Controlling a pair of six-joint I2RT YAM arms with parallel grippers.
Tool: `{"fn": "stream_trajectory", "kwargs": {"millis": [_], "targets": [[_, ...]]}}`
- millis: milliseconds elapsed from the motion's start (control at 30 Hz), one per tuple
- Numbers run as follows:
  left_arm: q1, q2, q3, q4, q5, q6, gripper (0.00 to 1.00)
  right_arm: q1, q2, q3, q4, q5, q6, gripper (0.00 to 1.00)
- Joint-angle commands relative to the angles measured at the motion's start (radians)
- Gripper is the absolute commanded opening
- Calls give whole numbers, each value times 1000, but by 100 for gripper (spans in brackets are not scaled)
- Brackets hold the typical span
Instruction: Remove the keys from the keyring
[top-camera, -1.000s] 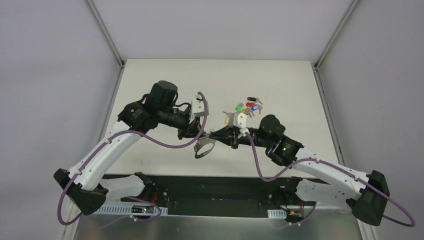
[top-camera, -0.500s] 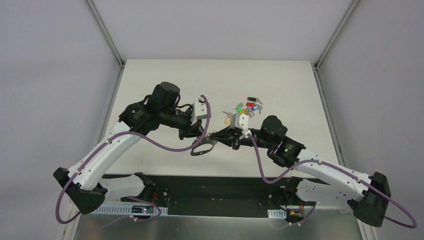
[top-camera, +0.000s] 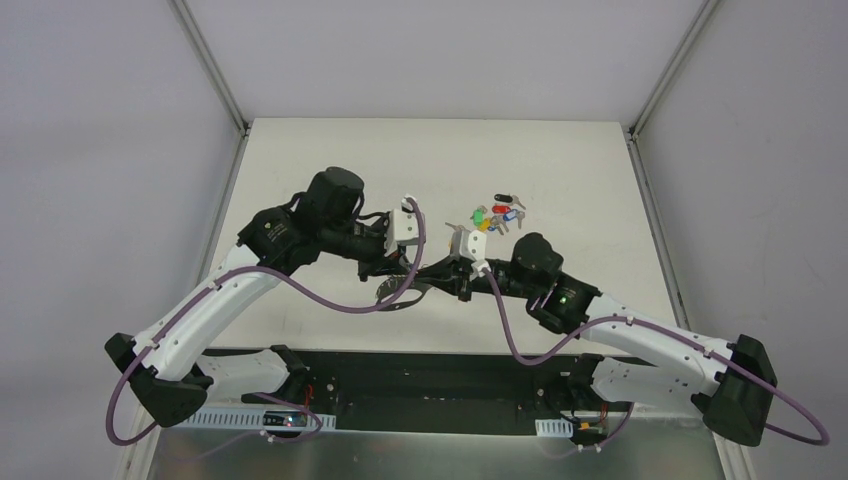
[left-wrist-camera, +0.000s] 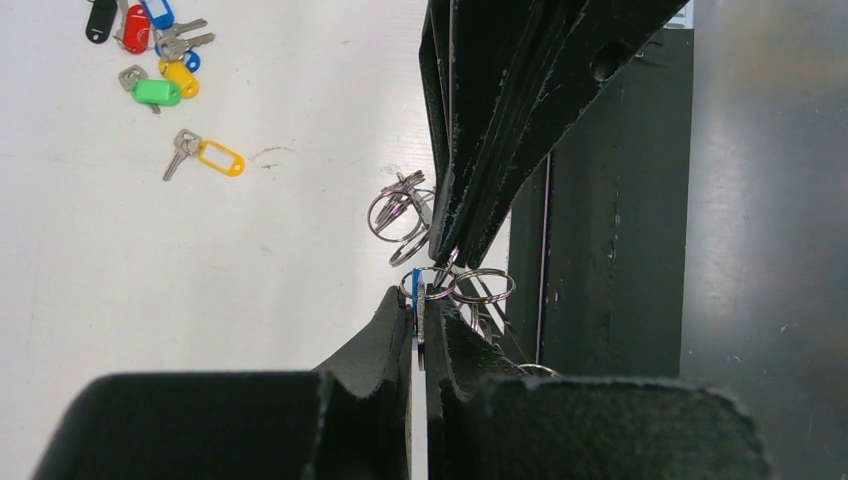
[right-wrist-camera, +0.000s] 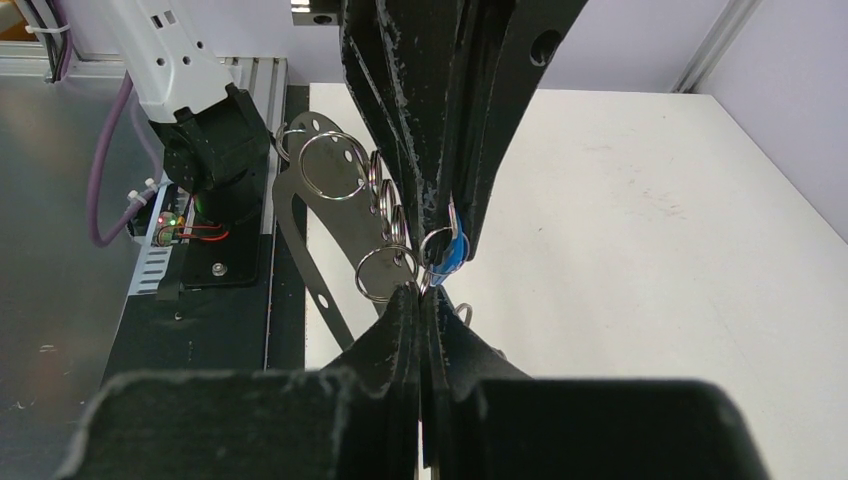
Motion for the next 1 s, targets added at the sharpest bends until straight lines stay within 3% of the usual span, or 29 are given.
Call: {"fn": "stream_trajectory", "kwargs": {"millis": [0,600,767,967], "targets": [[-14,-32,30,40,-1,35,0,17,-14,25,46,-12,-11,0],[-30,-18,22,46,15,31,0,97,31,99,-47,44,-125,0],[-32,-13,15,46,76,29,0,111,46,118,-84,51,-153,0],[-36,-24,-3,46,76,45,0,122,27,118,-98,157,-148,0]]}}
